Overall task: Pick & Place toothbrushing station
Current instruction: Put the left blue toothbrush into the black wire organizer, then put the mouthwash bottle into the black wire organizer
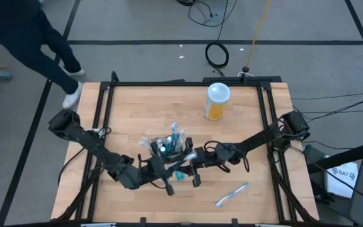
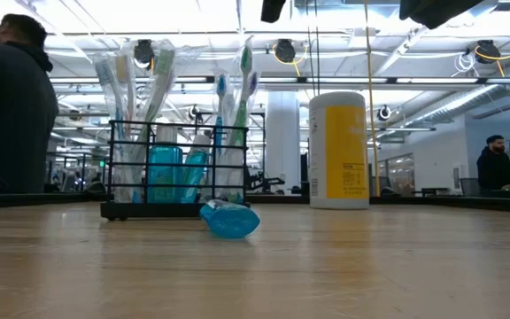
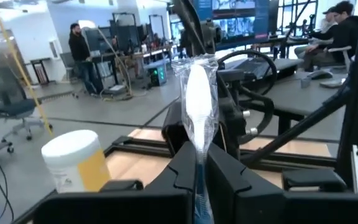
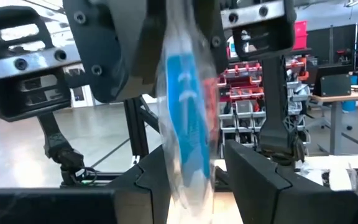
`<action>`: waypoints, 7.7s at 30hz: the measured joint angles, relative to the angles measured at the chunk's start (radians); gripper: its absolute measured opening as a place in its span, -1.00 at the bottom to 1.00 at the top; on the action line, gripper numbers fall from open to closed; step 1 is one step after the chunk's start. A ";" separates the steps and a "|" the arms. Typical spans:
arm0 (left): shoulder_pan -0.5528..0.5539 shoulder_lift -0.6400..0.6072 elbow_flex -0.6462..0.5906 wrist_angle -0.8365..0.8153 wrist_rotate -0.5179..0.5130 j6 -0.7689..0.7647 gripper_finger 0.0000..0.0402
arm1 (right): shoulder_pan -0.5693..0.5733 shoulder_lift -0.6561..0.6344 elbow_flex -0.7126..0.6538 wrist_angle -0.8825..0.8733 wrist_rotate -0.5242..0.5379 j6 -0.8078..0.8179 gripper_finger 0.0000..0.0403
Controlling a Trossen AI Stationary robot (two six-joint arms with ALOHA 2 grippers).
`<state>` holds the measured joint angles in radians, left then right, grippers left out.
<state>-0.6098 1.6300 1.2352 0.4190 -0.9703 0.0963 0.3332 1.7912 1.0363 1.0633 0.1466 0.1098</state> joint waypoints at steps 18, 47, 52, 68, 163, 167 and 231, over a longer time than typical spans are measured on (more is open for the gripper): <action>-0.090 0.007 0.000 0.090 -0.234 0.136 -0.96 | 0.002 0.001 0.000 -0.013 0.011 -0.126 -0.82; -0.106 0.007 0.000 0.061 -0.265 0.243 -0.39 | -0.015 0.001 0.000 -0.078 0.008 -0.156 -1.00; -0.109 -0.004 0.000 0.040 -0.265 0.243 -0.09 | -0.020 0.001 0.000 -0.081 0.009 -0.156 -1.00; -0.097 -0.010 0.000 0.005 -0.260 0.178 -0.40 | -0.020 0.001 0.000 -0.082 0.009 -0.156 -1.00; 0.020 -0.285 -0.822 0.559 -0.089 -0.081 -0.95 | 0.086 -0.234 -0.001 -0.597 0.271 -0.334 -0.45; 0.018 -0.248 -0.822 0.551 -0.133 -0.161 -0.96 | 0.086 -0.234 -0.001 -0.598 0.271 -0.332 -0.45; -0.020 -0.389 -0.739 0.187 -0.242 -0.178 -0.24 | 0.086 -0.234 0.000 -0.620 0.271 -0.332 -0.45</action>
<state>-0.6296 1.2411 0.4961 0.6057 -1.2123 -0.0815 0.4191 1.5574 1.0359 0.4435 0.4175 -0.2225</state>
